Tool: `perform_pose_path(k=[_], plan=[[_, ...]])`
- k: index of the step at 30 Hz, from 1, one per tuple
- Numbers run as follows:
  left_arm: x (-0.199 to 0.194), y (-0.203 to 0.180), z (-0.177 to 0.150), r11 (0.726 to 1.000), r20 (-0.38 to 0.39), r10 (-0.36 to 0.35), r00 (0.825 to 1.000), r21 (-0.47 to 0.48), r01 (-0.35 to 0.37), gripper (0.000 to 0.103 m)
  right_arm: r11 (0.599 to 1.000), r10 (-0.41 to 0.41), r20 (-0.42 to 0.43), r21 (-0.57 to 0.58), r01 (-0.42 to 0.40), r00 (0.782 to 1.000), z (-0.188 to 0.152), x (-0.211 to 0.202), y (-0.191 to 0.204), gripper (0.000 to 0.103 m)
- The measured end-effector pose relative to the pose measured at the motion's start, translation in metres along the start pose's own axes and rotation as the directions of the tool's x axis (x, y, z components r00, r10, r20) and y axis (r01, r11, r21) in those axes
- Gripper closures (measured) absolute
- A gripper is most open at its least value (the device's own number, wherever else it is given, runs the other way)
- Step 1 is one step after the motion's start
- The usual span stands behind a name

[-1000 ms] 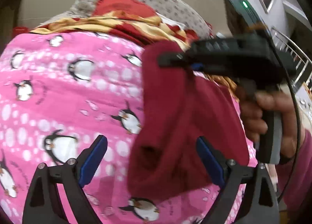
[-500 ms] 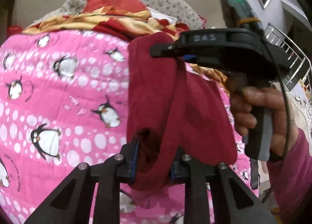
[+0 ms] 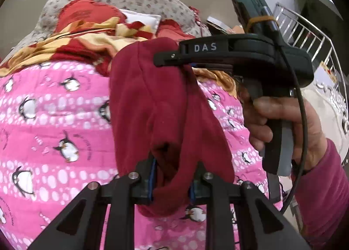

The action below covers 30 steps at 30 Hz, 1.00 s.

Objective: Fold small clothes

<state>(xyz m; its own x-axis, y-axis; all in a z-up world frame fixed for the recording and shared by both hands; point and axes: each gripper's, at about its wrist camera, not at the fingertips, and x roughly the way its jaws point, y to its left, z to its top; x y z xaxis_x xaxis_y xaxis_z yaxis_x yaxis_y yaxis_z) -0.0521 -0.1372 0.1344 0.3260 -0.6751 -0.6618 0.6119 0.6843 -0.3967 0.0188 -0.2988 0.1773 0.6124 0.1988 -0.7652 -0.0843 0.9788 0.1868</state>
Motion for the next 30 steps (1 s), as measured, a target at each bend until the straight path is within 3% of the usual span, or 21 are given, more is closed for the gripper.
perform_pose_path(k=[12, 18, 22, 24, 26, 29, 30], plan=[[0.048, -0.07, 0.002, 0.994, -0.073, -0.034, 0.997, 0.098, 0.042, 0.08, 0.994, -0.085, 0.003, 0.073, 0.084, 0.996, -0.028, -0.034, -0.076, 0.085], [0.084, -0.093, -0.002, 0.993, -0.118, -0.064, 0.991, 0.088, 0.074, 0.08, 0.986, -0.124, -0.021, 0.112, 0.126, 0.992, -0.046, -0.032, -0.114, 0.085], [0.114, -0.096, -0.01, 0.994, -0.162, -0.086, 0.983, 0.049, 0.096, 0.08, 0.972, -0.158, -0.076, 0.162, 0.169, 0.984, -0.059, -0.009, -0.142, 0.085], [0.13, -0.095, -0.016, 0.993, -0.208, -0.105, 0.973, 0.025, 0.112, 0.073, 0.965, -0.176, -0.108, 0.178, 0.193, 0.979, -0.068, 0.005, -0.153, 0.081], [0.128, -0.094, -0.017, 0.989, -0.226, -0.137, 0.965, 0.027, 0.146, 0.057, 0.959, -0.187, -0.108, 0.196, 0.205, 0.977, -0.077, 0.007, -0.162, 0.069], [0.107, -0.094, -0.015, 0.978, -0.249, -0.187, 0.95, 0.047, 0.205, 0.036, 0.953, -0.171, -0.083, 0.24, 0.186, 0.982, -0.084, -0.012, -0.169, 0.068], [0.091, -0.091, -0.013, 0.974, -0.232, -0.196, 0.953, 0.069, 0.217, 0.032, 0.95, -0.161, -0.082, 0.258, 0.177, 0.983, -0.088, -0.023, -0.17, 0.067]])
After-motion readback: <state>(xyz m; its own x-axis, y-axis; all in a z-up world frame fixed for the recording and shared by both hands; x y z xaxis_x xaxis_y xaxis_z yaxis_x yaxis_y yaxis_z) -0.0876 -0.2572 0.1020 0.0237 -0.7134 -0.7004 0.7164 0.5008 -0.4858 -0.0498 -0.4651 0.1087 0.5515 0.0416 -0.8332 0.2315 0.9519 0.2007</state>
